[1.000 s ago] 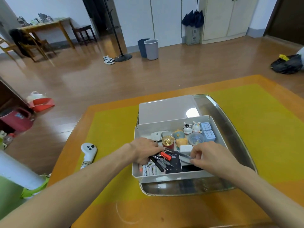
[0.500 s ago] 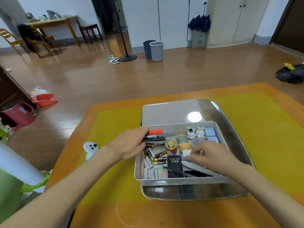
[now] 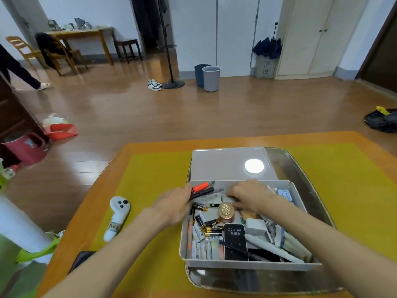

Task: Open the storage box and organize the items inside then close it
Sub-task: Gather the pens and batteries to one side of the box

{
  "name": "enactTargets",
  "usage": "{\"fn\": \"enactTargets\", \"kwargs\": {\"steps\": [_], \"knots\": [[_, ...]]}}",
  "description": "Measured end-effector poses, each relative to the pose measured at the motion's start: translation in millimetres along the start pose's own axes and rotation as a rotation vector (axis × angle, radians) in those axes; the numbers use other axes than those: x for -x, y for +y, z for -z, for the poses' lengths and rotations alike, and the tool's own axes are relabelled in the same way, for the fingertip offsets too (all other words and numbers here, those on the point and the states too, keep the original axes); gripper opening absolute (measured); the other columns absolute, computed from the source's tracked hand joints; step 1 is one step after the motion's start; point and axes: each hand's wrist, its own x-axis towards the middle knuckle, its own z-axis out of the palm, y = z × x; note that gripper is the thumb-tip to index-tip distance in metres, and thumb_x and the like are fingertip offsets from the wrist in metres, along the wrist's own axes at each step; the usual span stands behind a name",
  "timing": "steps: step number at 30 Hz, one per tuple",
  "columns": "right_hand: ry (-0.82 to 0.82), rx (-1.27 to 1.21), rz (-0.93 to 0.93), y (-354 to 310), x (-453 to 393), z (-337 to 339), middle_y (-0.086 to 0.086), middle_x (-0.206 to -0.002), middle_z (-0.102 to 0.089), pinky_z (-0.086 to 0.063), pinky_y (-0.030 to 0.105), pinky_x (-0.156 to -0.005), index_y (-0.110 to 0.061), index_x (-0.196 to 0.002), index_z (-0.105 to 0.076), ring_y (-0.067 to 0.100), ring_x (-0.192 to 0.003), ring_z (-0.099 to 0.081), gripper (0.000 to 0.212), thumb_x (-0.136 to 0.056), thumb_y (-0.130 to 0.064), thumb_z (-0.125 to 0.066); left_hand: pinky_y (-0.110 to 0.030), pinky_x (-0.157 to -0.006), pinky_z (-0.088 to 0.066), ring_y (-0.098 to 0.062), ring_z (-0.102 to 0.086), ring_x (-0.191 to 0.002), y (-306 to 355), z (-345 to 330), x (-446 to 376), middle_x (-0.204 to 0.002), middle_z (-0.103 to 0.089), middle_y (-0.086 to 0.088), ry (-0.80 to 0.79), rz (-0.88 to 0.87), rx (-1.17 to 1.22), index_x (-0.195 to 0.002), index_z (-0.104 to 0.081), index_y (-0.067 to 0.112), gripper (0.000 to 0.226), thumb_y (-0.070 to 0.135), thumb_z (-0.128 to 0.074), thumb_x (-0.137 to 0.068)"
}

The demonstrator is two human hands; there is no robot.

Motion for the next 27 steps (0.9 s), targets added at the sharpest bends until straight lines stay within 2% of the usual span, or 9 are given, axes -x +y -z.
{"fn": "enactTargets", "kwargs": {"steps": [5, 8, 10, 13, 16, 18, 20, 23, 27], "knots": [[-0.015, -0.103, -0.038, -1.9, 7.4, 10.3, -0.004, -0.112, -0.064, -0.053, 0.041, -0.082, -0.024, -0.107, -0.067, 0.023, -0.104, -0.062, 0.024, -0.093, -0.041, -0.056, -0.033, -0.051, -0.038, -0.017, -0.055, -0.068, 3.4, 1.9, -5.0, -0.09, -0.06, -0.002, -0.001, -0.003, 0.022, -0.116, -0.043, 0.016, 0.016, 0.025, -0.04, -0.104], [0.109, -0.186, -0.124, 3.7, 26.1, 21.3, -0.005, -0.116, -0.062, -0.052, 0.041, -0.082, -0.023, -0.112, -0.07, 0.024, -0.103, -0.062, 0.025, -0.09, -0.031, -0.061, -0.04, -0.057, -0.048, -0.021, -0.057, -0.071, 5.1, 3.3, -5.4, -0.091, -0.06, -0.004, 0.003, -0.027, 0.027, -0.117, -0.042, 0.016, 0.016, 0.025, -0.041, -0.104], [0.221, -0.269, -0.203, 9.7, 46.3, 26.1, -0.005, -0.119, -0.063, -0.051, 0.04, -0.084, -0.02, -0.118, -0.072, 0.024, -0.104, -0.063, 0.027, -0.091, -0.024, -0.066, -0.037, -0.051, -0.039, -0.02, -0.054, -0.069, 7.7, 3.3, -7.6, -0.085, -0.056, -0.001, 0.016, -0.049, 0.007, -0.111, -0.042, 0.017, 0.009, 0.022, -0.042, -0.103], [0.364, -0.422, -0.318, 15.4, 83.3, 32.1, -0.008, -0.113, -0.068, -0.053, 0.039, -0.085, -0.019, -0.118, -0.073, 0.015, -0.093, -0.064, 0.029, -0.089, -0.026, -0.074, -0.033, -0.047, -0.031, -0.018, -0.051, -0.065, 15.2, 3.8, -13.4, -0.078, -0.049, 0.003, 0.044, -0.067, -0.009, -0.1, -0.039, 0.021, 0.005, 0.019, -0.044, -0.1], [0.435, -0.607, -0.323, 7.2, 115.2, 28.2, -0.015, -0.103, -0.067, -0.053, 0.032, -0.076, -0.023, -0.113, -0.075, 0.003, -0.076, -0.064, 0.027, -0.086, -0.023, -0.079, -0.037, -0.054, -0.044, -0.022, -0.056, -0.071, 22.4, 2.9, -21.4, -0.085, -0.053, 0.0, 0.021, -0.078, 0.015, -0.1, -0.037, 0.022, 0.008, 0.02, -0.045, -0.1], [0.391, -0.769, -0.279, -3.9, 127.1, 18.6, -0.014, -0.102, -0.067, -0.055, 0.031, -0.073, -0.026, -0.111, -0.075, 0.006, -0.07, -0.066, 0.026, -0.086, -0.019, -0.079, -0.04, -0.062, -0.05, -0.027, -0.059, -0.079, 26.1, 1.1, -26.8, -0.094, -0.059, -0.005, -0.014, -0.076, -0.012, -0.102, -0.037, 0.021, 0.01, 0.018, -0.046, -0.098], [0.305, -0.828, -0.201, -17.5, 129.4, 3.7, -0.012, -0.104, -0.066, -0.054, 0.03, -0.073, -0.027, -0.11, -0.075, 0.007, -0.071, -0.065, 0.024, -0.088, -0.019, -0.077, -0.039, -0.06, -0.047, -0.028, -0.058, -0.081, 30.9, -3.6, -31.7, -0.098, -0.061, -0.008, -0.042, -0.092, -0.044, -0.1, -0.037, 0.02, 0.012, 0.015, -0.047, -0.096], [0.192, -0.629, -0.055, -35.5, 121.3, -23.3, -0.016, -0.109, -0.06, -0.045, 0.025, -0.083, -0.027, -0.115, -0.072, 0.0, -0.091, -0.056, 0.024, -0.091, -0.024, -0.072, -0.034, -0.049, -0.029, -0.027, -0.052, -0.074, 40.8, -14.6, -37.4, -0.097, -0.061, -0.01, -0.075, -0.124, -0.088, -0.1, -0.037, 0.019, 0.009, 0.016, -0.045, -0.098], [0.083, -0.54, 0.023, -38.1, 117.9, -32.3, -0.019, -0.108, -0.061, -0.05, 0.033, -0.088, -0.034, -0.111, -0.071, 0.003, -0.1, -0.056, 0.022, -0.091, -0.042, -0.066, -0.035, -0.062, -0.033, -0.028, -0.05, -0.077, 47.5, -28.0, -42.5, -0.104, -0.061, -0.014, -0.109, -0.146, -0.021, -0.111, -0.043, 0.014, 0.011, 0.021, -0.042, -0.103]]}}
